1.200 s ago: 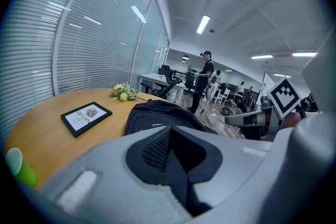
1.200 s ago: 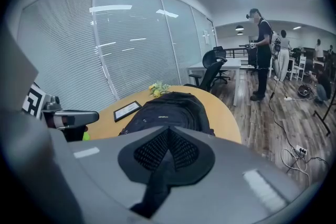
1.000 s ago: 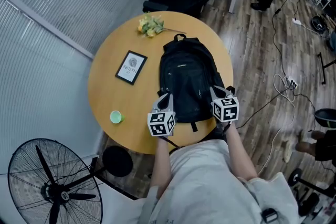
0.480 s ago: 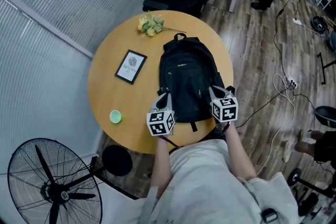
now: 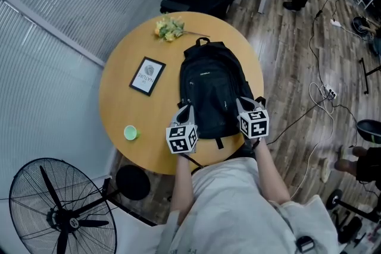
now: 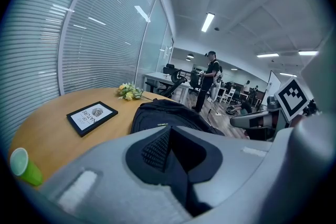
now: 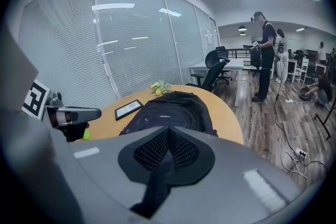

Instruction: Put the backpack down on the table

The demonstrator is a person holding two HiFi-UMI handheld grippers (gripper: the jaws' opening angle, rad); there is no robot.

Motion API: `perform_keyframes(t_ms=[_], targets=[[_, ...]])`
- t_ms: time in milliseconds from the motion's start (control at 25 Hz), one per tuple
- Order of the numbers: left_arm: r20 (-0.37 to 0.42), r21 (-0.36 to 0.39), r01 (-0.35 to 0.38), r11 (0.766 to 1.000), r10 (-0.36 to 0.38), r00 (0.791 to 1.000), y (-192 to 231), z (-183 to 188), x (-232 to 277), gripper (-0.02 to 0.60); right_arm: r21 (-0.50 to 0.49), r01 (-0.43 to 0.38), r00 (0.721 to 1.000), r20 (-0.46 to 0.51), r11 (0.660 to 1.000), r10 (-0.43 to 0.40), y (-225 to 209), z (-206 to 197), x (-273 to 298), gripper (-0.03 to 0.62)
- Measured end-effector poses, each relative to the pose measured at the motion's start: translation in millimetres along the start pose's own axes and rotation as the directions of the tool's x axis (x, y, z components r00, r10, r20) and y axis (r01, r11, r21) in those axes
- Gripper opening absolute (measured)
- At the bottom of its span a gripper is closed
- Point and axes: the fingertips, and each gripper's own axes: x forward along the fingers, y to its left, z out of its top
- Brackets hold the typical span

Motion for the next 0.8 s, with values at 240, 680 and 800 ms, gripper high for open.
perform_keyframes(t_ms=[240,680,800], targets=[[-0.004,0.004,0.007,1.000,-0.007,1.000,-2.8,-1.4,0.0,0.006,0.002,-0.002,1.000,0.001,1.000,0.002,-0.1,-1.4,-1.6,0.000],[-0.005,0.004,0.009,1.000,-0.009,1.000,-3.0,-0.7,-1.5,0.006,0.001,-0.004,1.000,0.001,1.000,0.004,2.5,-1.0,-3.8,0.000],[-0.007,0.006,0.012,1.000,-0.012,1.000,-3.3,-0.8,-1.2,0.006,0.004,-0.004,1.000,0.000,1.000,0.004,3.3,-2.4,-4.1,0.000]])
